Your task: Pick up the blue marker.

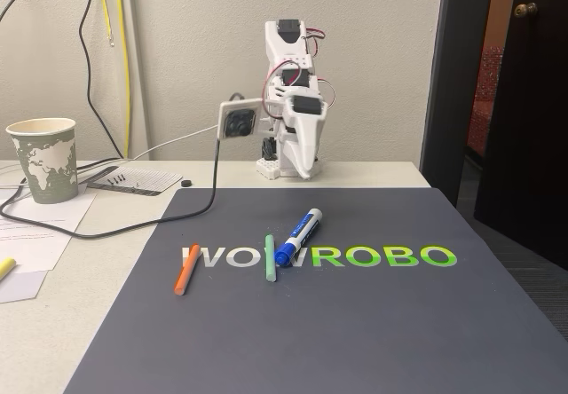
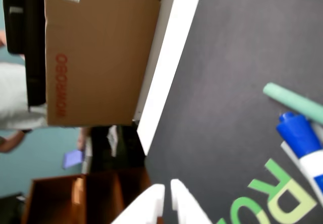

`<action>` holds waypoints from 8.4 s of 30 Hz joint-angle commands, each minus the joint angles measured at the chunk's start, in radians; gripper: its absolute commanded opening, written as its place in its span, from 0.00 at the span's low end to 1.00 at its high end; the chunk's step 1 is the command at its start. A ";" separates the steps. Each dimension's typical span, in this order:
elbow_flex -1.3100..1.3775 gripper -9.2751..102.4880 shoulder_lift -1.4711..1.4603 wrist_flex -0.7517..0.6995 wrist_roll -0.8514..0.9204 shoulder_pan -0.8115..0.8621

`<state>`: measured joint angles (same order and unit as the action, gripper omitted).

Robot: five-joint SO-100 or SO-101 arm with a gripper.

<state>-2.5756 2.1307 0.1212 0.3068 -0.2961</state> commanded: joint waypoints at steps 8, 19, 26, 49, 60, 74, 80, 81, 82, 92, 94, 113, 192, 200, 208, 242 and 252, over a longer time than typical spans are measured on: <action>0.084 0.08 -0.071 -0.041 0.551 -0.015; 0.354 0.08 -0.091 -0.624 0.857 -0.014; 0.505 0.08 -0.212 -0.842 0.962 -0.008; 0.971 0.09 -0.552 -1.379 0.939 -0.002; 0.960 0.19 -0.588 -1.401 0.957 0.003; 0.959 0.23 -0.618 -1.437 1.026 -0.002; 0.959 0.23 -0.617 -1.465 1.034 -0.011; 0.959 0.23 -0.614 -1.471 1.042 -0.011; 0.960 0.23 -0.611 -1.476 1.051 -0.011; 0.963 0.20 -0.604 -1.502 1.192 0.015; 0.963 0.20 -0.606 -1.500 1.197 0.018; 0.971 0.21 -0.581 -1.471 0.963 0.064; 1.289 0.25 -0.884 -1.700 0.874 -0.032; 1.362 0.25 -0.911 -1.792 0.879 -0.034; 1.393 0.24 -0.927 -1.841 0.877 -0.038; 1.092 0.28 -0.727 -1.509 1.109 0.011; 1.092 0.24 -0.693 -1.532 1.086 0.034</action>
<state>-1.4987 1.3959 -1.4082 1.4143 -0.2715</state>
